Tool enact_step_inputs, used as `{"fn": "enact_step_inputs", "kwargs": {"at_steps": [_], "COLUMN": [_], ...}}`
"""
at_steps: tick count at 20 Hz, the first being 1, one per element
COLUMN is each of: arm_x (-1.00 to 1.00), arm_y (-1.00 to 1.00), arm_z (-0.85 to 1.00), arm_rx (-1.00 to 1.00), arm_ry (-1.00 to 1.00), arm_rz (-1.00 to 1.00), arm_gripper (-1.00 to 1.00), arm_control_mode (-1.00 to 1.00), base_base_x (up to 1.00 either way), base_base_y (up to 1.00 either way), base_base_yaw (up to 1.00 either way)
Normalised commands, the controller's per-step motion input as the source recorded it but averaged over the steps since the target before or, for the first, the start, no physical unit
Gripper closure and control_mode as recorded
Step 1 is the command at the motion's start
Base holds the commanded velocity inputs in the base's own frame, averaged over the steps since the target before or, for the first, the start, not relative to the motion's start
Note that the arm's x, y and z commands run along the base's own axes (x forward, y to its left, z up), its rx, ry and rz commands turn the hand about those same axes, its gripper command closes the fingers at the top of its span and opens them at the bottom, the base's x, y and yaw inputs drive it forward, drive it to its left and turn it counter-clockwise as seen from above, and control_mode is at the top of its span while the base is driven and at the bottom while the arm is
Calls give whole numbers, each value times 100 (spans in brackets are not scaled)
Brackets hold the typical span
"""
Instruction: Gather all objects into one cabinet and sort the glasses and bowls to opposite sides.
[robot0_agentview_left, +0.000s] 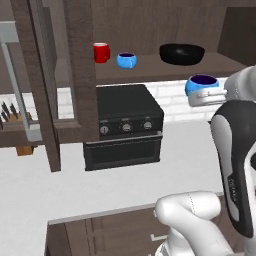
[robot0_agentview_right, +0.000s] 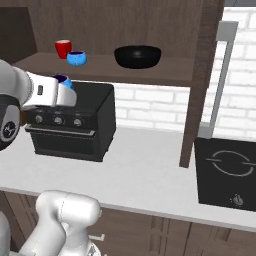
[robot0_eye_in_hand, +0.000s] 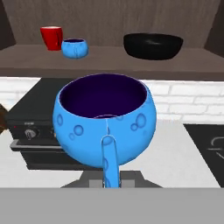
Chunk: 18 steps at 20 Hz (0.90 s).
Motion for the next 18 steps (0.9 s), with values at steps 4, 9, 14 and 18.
{"fn": "enact_step_inputs", "kwargs": {"at_steps": [4,9,14,18], "arm_x": [1,5,13,8], "arm_y": [28,36,35,17], "arm_z": [2,19,38,6], "arm_rx": [0,0,1,0], "arm_ry": [1,10,19,7], "arm_rz": [46,32,12,6], "arm_gripper": [100,100,100,100], "arm_control_mode": [-100,-100,-100,-100], "base_base_x": [0,0,0,0], "base_base_y": [0,0,0,0], "base_base_yaw": [0,0,0,0]}}
